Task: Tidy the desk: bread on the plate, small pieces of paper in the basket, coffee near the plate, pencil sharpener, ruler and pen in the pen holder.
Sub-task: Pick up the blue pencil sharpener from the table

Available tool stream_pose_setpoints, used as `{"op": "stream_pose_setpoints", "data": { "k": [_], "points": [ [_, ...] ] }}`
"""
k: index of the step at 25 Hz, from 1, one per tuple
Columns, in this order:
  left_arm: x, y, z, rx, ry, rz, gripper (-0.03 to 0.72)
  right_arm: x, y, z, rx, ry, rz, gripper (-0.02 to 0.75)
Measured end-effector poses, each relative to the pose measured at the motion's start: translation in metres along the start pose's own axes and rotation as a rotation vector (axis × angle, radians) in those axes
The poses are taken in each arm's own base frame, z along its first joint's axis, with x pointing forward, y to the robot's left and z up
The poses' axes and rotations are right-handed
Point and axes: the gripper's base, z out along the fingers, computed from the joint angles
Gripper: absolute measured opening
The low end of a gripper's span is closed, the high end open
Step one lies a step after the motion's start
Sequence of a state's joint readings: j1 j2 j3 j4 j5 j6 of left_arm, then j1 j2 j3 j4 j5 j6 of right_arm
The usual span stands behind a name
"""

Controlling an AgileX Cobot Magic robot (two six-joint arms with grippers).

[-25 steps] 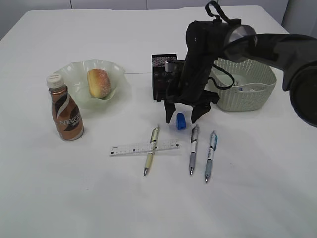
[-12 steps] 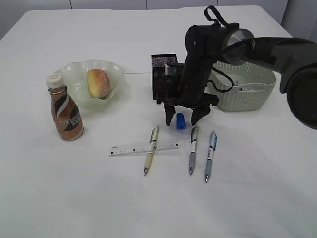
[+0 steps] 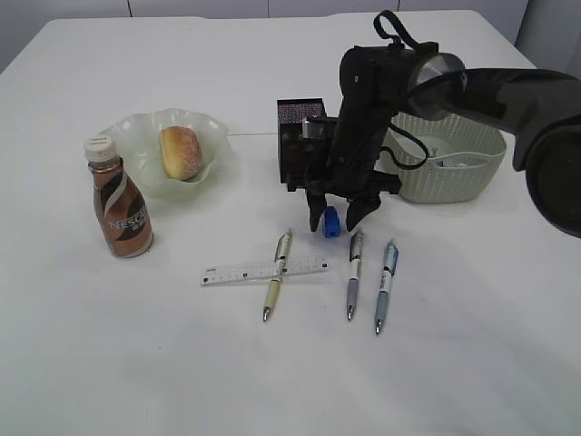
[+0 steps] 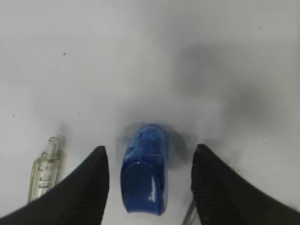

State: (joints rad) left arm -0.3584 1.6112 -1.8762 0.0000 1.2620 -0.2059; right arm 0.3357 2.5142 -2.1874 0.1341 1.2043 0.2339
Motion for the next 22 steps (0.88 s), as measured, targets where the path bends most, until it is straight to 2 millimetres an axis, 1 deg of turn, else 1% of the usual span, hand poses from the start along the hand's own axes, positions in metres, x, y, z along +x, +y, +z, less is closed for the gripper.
{"op": "stream_pose_setpoints", "data": {
  "k": [7,9,12,18,22],
  "points": [
    [0.0000,0.0000,0.0000,0.000,0.000,0.000,0.255,0.0005,-0.0001,0.0000,0.001,0.006,0.000,0.262],
    [0.0000,0.0000,0.0000,0.000,0.000,0.000,0.255,0.0007,-0.0002,0.0000,0.002,0.008,0.000,0.216],
    [0.0000,0.0000,0.0000,0.000,0.000,0.000,0.254,0.0007,-0.0002,0.0000,0.002,0.008,0.000,0.192],
    [-0.0002,0.0012,0.0000,-0.013,-0.003,0.004,0.254,0.0009,-0.0001,-0.0004,0.002,0.011,0.000,0.189],
    [-0.0007,0.0033,-0.0001,-0.036,-0.008,0.012,0.254,-0.0041,0.0025,-0.0094,-0.007,-0.021,-0.007,0.189]
  ]
}}
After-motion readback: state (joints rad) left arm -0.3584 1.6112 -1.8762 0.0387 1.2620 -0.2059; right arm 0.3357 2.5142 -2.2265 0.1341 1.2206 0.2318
